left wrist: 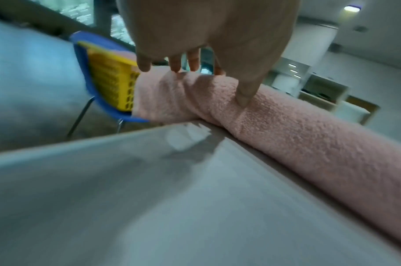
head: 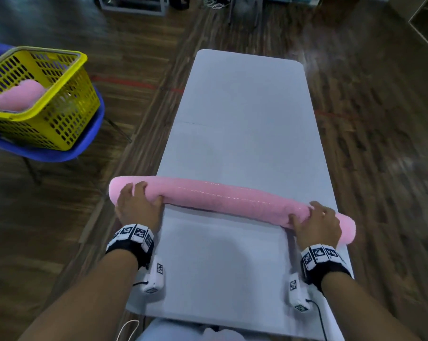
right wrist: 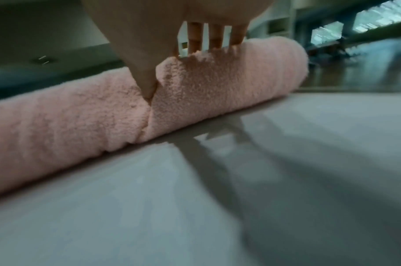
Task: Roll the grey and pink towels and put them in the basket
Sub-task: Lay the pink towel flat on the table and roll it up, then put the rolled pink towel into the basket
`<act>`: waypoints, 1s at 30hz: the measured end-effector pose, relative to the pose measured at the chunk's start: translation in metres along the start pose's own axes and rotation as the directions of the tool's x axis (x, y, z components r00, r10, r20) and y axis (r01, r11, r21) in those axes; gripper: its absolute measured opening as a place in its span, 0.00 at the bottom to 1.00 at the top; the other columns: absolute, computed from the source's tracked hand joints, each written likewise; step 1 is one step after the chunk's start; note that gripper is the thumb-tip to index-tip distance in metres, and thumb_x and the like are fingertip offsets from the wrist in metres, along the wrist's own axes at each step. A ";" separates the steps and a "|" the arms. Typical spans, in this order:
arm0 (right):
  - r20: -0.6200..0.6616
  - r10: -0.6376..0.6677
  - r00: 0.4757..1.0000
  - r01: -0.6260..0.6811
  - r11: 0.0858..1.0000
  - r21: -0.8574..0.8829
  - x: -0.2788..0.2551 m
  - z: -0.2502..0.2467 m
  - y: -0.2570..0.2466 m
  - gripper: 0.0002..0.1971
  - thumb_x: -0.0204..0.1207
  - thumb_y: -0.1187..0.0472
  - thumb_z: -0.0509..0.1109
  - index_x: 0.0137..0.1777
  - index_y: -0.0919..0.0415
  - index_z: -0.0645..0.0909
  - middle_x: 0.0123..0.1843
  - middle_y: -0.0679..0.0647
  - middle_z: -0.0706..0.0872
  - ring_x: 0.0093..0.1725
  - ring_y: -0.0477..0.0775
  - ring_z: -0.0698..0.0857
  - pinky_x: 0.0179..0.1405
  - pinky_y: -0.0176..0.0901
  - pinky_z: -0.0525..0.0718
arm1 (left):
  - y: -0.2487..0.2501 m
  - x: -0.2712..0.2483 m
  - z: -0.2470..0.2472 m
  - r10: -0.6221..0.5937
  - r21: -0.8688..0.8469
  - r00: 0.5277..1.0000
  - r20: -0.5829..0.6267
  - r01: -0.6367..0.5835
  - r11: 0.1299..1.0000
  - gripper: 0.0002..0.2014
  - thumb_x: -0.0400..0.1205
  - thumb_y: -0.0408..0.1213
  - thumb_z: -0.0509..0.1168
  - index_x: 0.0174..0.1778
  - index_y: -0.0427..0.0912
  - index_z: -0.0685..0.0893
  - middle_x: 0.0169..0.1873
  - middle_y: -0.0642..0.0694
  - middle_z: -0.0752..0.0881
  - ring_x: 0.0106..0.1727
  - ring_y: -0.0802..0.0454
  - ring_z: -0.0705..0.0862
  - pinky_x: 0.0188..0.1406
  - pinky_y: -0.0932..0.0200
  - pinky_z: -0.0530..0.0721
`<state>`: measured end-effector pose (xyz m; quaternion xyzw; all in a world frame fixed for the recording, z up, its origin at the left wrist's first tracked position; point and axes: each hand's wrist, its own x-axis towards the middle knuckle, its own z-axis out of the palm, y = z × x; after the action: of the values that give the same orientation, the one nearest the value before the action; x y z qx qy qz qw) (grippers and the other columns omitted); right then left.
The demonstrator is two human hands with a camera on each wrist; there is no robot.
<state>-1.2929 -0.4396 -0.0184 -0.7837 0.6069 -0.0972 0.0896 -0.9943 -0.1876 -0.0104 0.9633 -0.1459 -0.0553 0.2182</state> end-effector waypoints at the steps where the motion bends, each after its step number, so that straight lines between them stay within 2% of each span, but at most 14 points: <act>1: -0.014 0.123 0.992 -0.122 0.990 0.071 -0.003 0.001 -0.002 0.30 0.66 0.44 0.78 0.65 0.58 0.76 0.64 0.66 0.78 0.61 0.71 0.78 0.61 0.63 0.77 | 0.000 -0.003 0.000 -0.107 -0.103 0.994 -0.025 0.104 0.989 0.28 0.75 0.49 0.72 0.71 0.44 0.77 0.73 0.37 0.72 0.73 0.35 0.72 0.71 0.39 0.72; 4: -0.013 0.462 0.887 -0.438 0.850 0.291 -0.011 0.006 -0.009 0.35 0.66 0.42 0.79 0.65 0.61 0.71 0.65 0.68 0.72 0.64 0.73 0.73 0.61 0.66 0.76 | -0.001 -0.001 0.003 -0.410 -0.437 0.909 0.074 0.399 0.806 0.34 0.75 0.48 0.73 0.76 0.42 0.71 0.75 0.34 0.71 0.72 0.33 0.74 0.69 0.42 0.73; 5: 0.035 0.577 0.816 -0.549 0.755 0.359 -0.010 0.006 -0.010 0.38 0.66 0.41 0.78 0.67 0.63 0.69 0.68 0.68 0.70 0.66 0.73 0.73 0.61 0.66 0.76 | -0.002 0.004 0.005 -0.475 -0.505 0.867 0.149 0.480 0.718 0.37 0.76 0.49 0.73 0.78 0.40 0.67 0.76 0.33 0.71 0.72 0.33 0.74 0.70 0.43 0.72; 7: 0.240 0.776 0.583 -0.786 0.463 0.410 -0.006 0.006 -0.013 0.49 0.65 0.35 0.74 0.77 0.65 0.60 0.74 0.66 0.67 0.69 0.73 0.73 0.62 0.64 0.75 | -0.009 0.019 0.012 -0.563 -0.572 0.769 0.302 0.619 0.539 0.42 0.76 0.54 0.71 0.80 0.35 0.65 0.74 0.33 0.74 0.70 0.33 0.77 0.70 0.45 0.74; 9: 0.520 0.760 0.390 -0.892 0.172 0.418 -0.004 0.005 -0.017 0.51 0.63 0.26 0.66 0.73 0.69 0.67 0.67 0.69 0.79 0.59 0.71 0.84 0.53 0.64 0.82 | -0.022 0.032 0.019 -0.602 -0.569 0.687 0.407 0.706 0.421 0.44 0.72 0.63 0.68 0.76 0.33 0.71 0.66 0.34 0.82 0.61 0.35 0.83 0.65 0.45 0.78; 11: 0.742 0.577 0.341 -0.906 -0.009 0.423 -0.003 0.008 -0.025 0.44 0.62 0.22 0.61 0.52 0.67 0.76 0.43 0.69 0.89 0.33 0.68 0.90 0.35 0.66 0.85 | -0.033 0.042 0.022 -0.583 -0.558 0.662 0.471 0.736 0.384 0.47 0.65 0.68 0.69 0.72 0.35 0.75 0.53 0.37 0.87 0.50 0.38 0.86 0.61 0.44 0.81; 13: 0.801 0.472 0.368 -0.910 0.006 0.414 0.001 0.009 -0.031 0.37 0.68 0.25 0.59 0.49 0.64 0.74 0.39 0.68 0.88 0.25 0.67 0.88 0.29 0.67 0.83 | -0.041 0.053 0.024 -0.550 -0.566 0.654 0.519 0.745 0.352 0.48 0.58 0.65 0.74 0.68 0.36 0.77 0.42 0.40 0.87 0.44 0.40 0.87 0.58 0.43 0.84; 16: 0.720 0.494 0.487 -0.868 0.186 0.460 0.012 0.005 -0.036 0.22 0.78 0.41 0.59 0.60 0.58 0.76 0.48 0.68 0.84 0.38 0.63 0.86 0.34 0.54 0.84 | -0.042 0.070 0.019 -0.503 -0.619 0.652 0.567 0.740 0.262 0.43 0.56 0.55 0.79 0.64 0.33 0.78 0.41 0.39 0.87 0.41 0.40 0.89 0.53 0.42 0.88; 18: 0.678 0.538 0.501 -0.857 0.199 0.476 0.014 0.003 -0.038 0.23 0.75 0.40 0.61 0.58 0.59 0.78 0.48 0.68 0.84 0.35 0.60 0.82 0.34 0.47 0.82 | -0.034 0.079 0.014 -0.477 -0.663 0.671 0.567 0.716 0.218 0.34 0.58 0.50 0.80 0.56 0.33 0.82 0.38 0.38 0.89 0.33 0.42 0.88 0.39 0.47 0.90; 20: 0.584 0.623 0.520 -0.839 0.244 0.487 0.015 0.003 -0.040 0.31 0.64 0.38 0.66 0.59 0.61 0.78 0.52 0.65 0.85 0.39 0.62 0.83 0.43 0.52 0.83 | -0.019 0.088 0.006 -0.441 -0.726 0.724 0.531 0.657 0.203 0.26 0.60 0.47 0.79 0.49 0.37 0.84 0.39 0.40 0.90 0.34 0.44 0.89 0.27 0.54 0.87; 22: 0.464 0.684 0.564 -0.785 0.269 0.558 0.013 -0.007 -0.053 0.33 0.58 0.39 0.70 0.59 0.61 0.77 0.51 0.61 0.84 0.44 0.63 0.84 0.45 0.53 0.82 | 0.003 0.097 -0.009 -0.375 -0.787 0.806 0.458 0.564 0.250 0.20 0.64 0.44 0.78 0.47 0.38 0.84 0.40 0.42 0.90 0.38 0.46 0.89 0.26 0.58 0.85; 26: 0.196 0.564 0.802 -0.507 0.468 0.724 0.027 -0.047 -0.107 0.31 0.62 0.48 0.73 0.63 0.66 0.79 0.53 0.61 0.83 0.43 0.61 0.79 0.36 0.45 0.71 | 0.066 0.115 -0.062 -0.138 -0.794 0.959 0.246 0.281 0.540 0.17 0.69 0.42 0.73 0.51 0.40 0.85 0.37 0.49 0.87 0.43 0.47 0.88 0.28 0.65 0.78; 28: 0.076 0.398 0.914 -0.307 0.557 0.772 0.038 -0.076 -0.142 0.33 0.59 0.49 0.71 0.64 0.65 0.79 0.56 0.61 0.85 0.47 0.61 0.82 0.43 0.47 0.77 | 0.106 0.120 -0.097 0.010 -0.770 0.990 0.139 0.102 0.630 0.16 0.70 0.43 0.72 0.53 0.43 0.85 0.39 0.49 0.87 0.45 0.47 0.87 0.33 0.64 0.80; 30: -0.044 0.195 0.980 -0.085 0.604 0.792 0.047 -0.106 -0.176 0.27 0.63 0.53 0.74 0.63 0.62 0.79 0.55 0.57 0.86 0.51 0.61 0.85 0.51 0.50 0.81 | 0.142 0.120 -0.133 0.202 -0.769 0.979 0.003 -0.127 0.626 0.22 0.70 0.47 0.71 0.59 0.45 0.84 0.49 0.48 0.88 0.51 0.48 0.87 0.48 0.58 0.83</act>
<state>-1.1446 -0.4444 0.1314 -0.6072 0.5667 -0.3951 0.3924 -0.8939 -0.2925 0.1660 0.7596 -0.2055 -0.1343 0.6022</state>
